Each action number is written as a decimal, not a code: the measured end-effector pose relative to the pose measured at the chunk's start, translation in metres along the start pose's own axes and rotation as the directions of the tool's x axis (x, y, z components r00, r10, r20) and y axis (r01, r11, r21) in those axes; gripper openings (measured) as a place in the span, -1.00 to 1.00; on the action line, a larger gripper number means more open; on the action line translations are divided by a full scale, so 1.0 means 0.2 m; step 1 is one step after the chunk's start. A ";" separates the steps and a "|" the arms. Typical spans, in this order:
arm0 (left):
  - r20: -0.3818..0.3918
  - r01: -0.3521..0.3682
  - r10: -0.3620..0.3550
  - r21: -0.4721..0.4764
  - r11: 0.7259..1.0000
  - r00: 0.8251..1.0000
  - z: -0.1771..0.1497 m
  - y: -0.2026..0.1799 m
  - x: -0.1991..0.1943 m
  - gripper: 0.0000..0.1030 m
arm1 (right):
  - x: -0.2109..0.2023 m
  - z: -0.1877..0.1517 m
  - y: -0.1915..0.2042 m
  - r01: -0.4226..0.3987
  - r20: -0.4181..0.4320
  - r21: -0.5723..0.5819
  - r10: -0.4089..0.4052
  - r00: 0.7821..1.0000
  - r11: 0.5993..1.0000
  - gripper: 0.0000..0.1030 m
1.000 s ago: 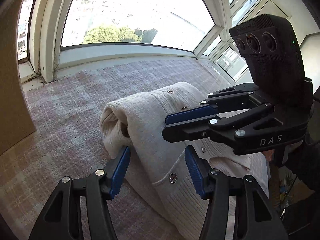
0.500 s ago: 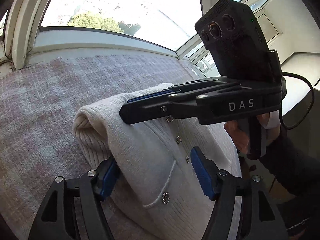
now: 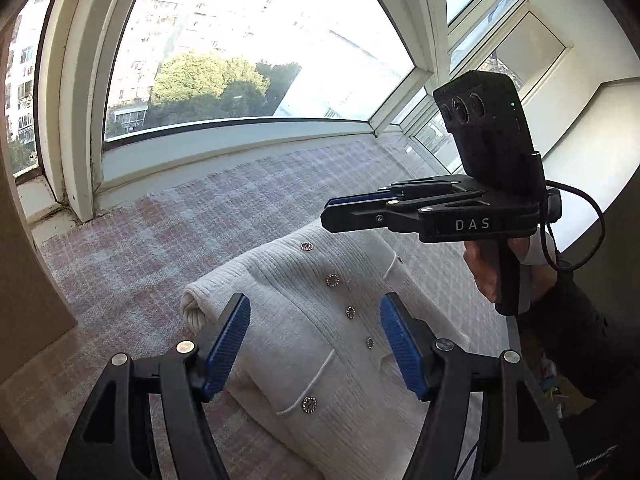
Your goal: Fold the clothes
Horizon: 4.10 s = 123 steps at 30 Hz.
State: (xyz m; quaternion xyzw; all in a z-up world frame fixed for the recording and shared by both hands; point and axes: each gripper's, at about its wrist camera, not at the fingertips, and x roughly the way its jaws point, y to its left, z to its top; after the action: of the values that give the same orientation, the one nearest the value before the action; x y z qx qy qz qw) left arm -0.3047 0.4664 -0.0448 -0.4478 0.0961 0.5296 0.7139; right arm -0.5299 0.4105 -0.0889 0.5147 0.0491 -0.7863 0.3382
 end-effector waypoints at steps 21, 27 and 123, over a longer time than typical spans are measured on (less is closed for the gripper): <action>-0.110 -0.340 0.341 0.026 0.940 0.934 0.00 0.06 0.04 -1.00 | 0.08 -0.14 -0.23 0.157 -0.015 -0.048 -0.158 0.987 0.986 -0.95; -0.150 -0.372 0.368 0.000 0.928 0.918 -0.06 0.05 0.11 -1.00 | 0.03 -0.23 -0.21 0.117 -0.013 -0.056 -0.118 0.993 0.992 -0.96; 0.232 -0.578 0.573 -0.053 0.814 0.786 -1.42 -1.58 -1.13 0.66 | -1.15 -1.73 1.40 0.338 0.340 -0.001 -0.318 0.885 0.941 0.20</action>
State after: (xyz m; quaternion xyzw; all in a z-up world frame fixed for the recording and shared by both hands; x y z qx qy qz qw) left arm -0.0375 0.0918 0.0980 -0.3233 0.1476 0.7703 0.5294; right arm -0.0416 0.4537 0.0198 0.3476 0.1007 -0.9061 0.2190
